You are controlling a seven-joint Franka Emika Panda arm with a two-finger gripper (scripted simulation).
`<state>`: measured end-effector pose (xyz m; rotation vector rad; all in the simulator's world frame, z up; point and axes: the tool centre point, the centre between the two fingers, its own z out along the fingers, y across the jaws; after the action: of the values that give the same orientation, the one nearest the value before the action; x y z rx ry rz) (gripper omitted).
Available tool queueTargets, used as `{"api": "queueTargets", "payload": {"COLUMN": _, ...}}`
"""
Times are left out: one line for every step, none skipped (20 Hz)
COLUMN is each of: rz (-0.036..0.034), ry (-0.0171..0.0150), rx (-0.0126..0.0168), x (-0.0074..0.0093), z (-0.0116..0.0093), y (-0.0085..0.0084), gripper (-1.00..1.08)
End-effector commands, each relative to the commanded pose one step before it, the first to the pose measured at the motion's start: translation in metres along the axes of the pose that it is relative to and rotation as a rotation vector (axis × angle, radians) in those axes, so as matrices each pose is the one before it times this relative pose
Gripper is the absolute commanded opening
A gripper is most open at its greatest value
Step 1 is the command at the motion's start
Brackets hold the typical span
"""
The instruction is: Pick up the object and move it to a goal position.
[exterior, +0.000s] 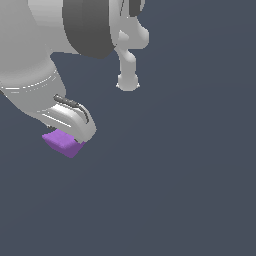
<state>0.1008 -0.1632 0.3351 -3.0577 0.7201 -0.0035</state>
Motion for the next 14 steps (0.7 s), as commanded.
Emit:
{"api": "queueTargets", "payload": {"rz": -0.00068, "ry": -0.00105, "rx": -0.00035, "x": 0.00467, "z": -0.00848, "y": 0.00358, "gripper": -1.0}}
{"api": "queueTargets", "payload": {"rz": 0.0, "ry": 0.0, "rx": 0.0, "x": 0.00148, "z": -0.0027, "y": 0.00116, "gripper": -1.0}}
{"api": "queueTargets", "payload": {"rz": 0.0, "ry": 0.0, "rx": 0.0, "x": 0.00133, "z": -0.00241, "y": 0.00103, "gripper": -1.0}}
{"api": "queueTargets", "payload": {"rz": 0.00006, "ry": -0.00063, "rx": -0.00029, "x": 0.00143, "z": -0.00164, "y": 0.00084, "gripper": -1.0}}
{"api": "queueTargets", "payload": {"rz": 0.0, "ry": 0.0, "rx": 0.0, "x": 0.00107, "z": -0.00189, "y": 0.00079, "gripper": -1.0}}
{"api": "queueTargets", "payload": {"rz": 0.0, "ry": 0.0, "rx": 0.0, "x": 0.00095, "z": -0.00166, "y": 0.00068, "gripper": -1.0}}
{"api": "queueTargets", "payload": {"rz": 0.0, "ry": 0.0, "rx": 0.0, "x": 0.00084, "z": -0.00145, "y": 0.00059, "gripper": -1.0}}
{"api": "queueTargets", "payload": {"rz": 0.0, "ry": 0.0, "rx": 0.0, "x": 0.00074, "z": -0.00125, "y": 0.0005, "gripper": -1.0}}
{"api": "queueTargets", "payload": {"rz": 0.0, "ry": 0.0, "rx": 0.0, "x": 0.00064, "z": -0.00107, "y": 0.00043, "gripper": -1.0}}
{"api": "queueTargets", "payload": {"rz": 0.0, "ry": 0.0, "rx": 0.0, "x": 0.00054, "z": -0.0009, "y": 0.00035, "gripper": -1.0}}
{"api": "queueTargets", "payload": {"rz": 0.0, "ry": 0.0, "rx": 0.0, "x": 0.00045, "z": -0.00074, "y": 0.00029, "gripper": -1.0}}
{"api": "queueTargets", "payload": {"rz": 0.00021, "ry": -0.00042, "rx": -0.00014, "x": 0.00055, "z": -0.00027, "y": 0.00033, "gripper": -1.0}}
{"api": "queueTargets", "payload": {"rz": 0.0, "ry": 0.0, "rx": 0.0, "x": 0.00028, "z": -0.00046, "y": 0.00017, "gripper": -1.0}}
{"api": "queueTargets", "payload": {"rz": 0.0, "ry": 0.0, "rx": 0.0, "x": 0.0002, "z": -0.00032, "y": 0.00012, "gripper": -1.0}}
